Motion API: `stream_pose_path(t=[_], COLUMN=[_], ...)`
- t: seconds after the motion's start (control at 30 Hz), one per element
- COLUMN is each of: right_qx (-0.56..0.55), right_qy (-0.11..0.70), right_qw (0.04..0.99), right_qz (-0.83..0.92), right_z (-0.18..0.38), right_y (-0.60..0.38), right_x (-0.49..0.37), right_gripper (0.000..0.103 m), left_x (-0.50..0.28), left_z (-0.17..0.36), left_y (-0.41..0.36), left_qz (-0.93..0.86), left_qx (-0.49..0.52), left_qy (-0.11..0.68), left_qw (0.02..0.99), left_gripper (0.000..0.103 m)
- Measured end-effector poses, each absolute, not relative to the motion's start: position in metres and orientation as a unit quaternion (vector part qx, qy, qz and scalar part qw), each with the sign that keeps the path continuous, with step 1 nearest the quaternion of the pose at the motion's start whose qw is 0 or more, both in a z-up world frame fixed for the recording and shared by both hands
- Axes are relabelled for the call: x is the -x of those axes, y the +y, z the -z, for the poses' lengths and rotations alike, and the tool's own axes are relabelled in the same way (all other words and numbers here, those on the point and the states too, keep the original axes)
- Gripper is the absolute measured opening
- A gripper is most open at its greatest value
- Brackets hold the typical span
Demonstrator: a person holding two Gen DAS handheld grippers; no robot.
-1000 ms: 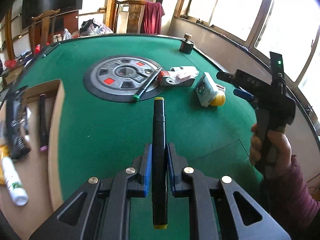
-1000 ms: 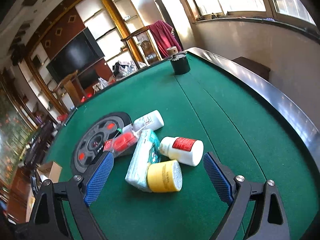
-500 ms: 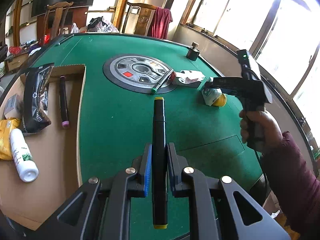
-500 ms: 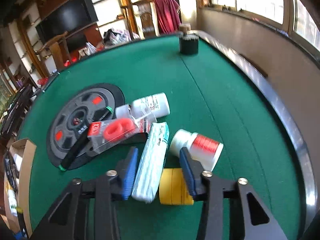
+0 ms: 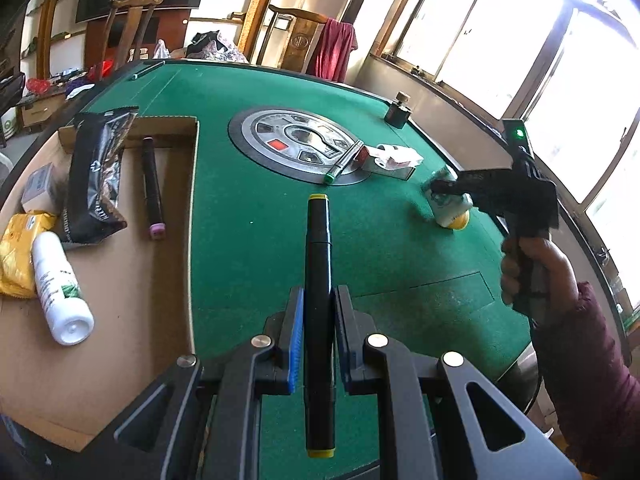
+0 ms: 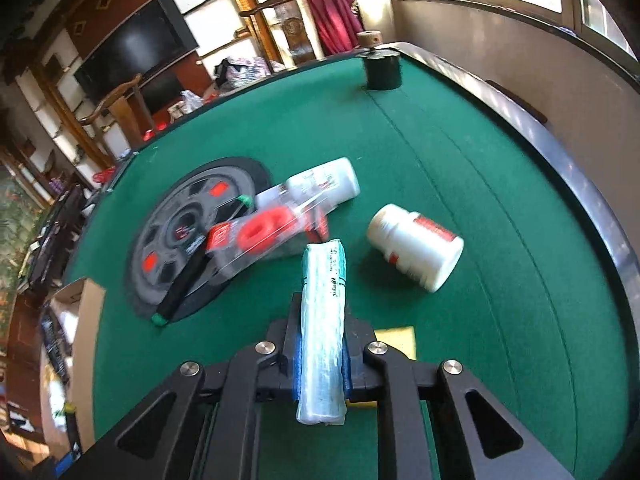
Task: Organize objects
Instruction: 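Carry the marker and diaper pack over the cardboard box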
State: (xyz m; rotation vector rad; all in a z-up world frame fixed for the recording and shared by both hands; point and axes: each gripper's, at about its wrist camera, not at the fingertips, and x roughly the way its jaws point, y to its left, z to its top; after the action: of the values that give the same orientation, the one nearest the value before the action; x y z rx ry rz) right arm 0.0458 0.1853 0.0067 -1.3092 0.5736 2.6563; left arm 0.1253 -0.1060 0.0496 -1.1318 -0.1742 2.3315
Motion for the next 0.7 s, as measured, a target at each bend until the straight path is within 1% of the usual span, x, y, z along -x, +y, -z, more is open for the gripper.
stream_pose_path(t=[0.27,0.43,0.7], right_qx=[0.426,0.422,0.416], right_qy=[0.211,0.196,0.170], right_qw=[-0.017,-0.068,-0.129], right_qz=[-0.880,-0.882,-0.884], right_z=[-0.024,-0.039,-0.060], right_y=[0.142,0.102,0.042], right_x=[-0.067,-0.071,-0.074], right_gripper=[0.015,0.015,0.015], left_x=[-0.139,-0.148,-0.152], left_z=[-0.059,-0.070,-0.076], left_y=[-0.129,-0.156,-0.219], left_qz=[-0.874,-0.886,-0.904], left_qx=[0.406,0.391,0.377], left_qy=[-0.076,-0.089,-0.113], left_qw=[0.254,0.231,0.166], left_gripper=[0.015,0.015,0.015])
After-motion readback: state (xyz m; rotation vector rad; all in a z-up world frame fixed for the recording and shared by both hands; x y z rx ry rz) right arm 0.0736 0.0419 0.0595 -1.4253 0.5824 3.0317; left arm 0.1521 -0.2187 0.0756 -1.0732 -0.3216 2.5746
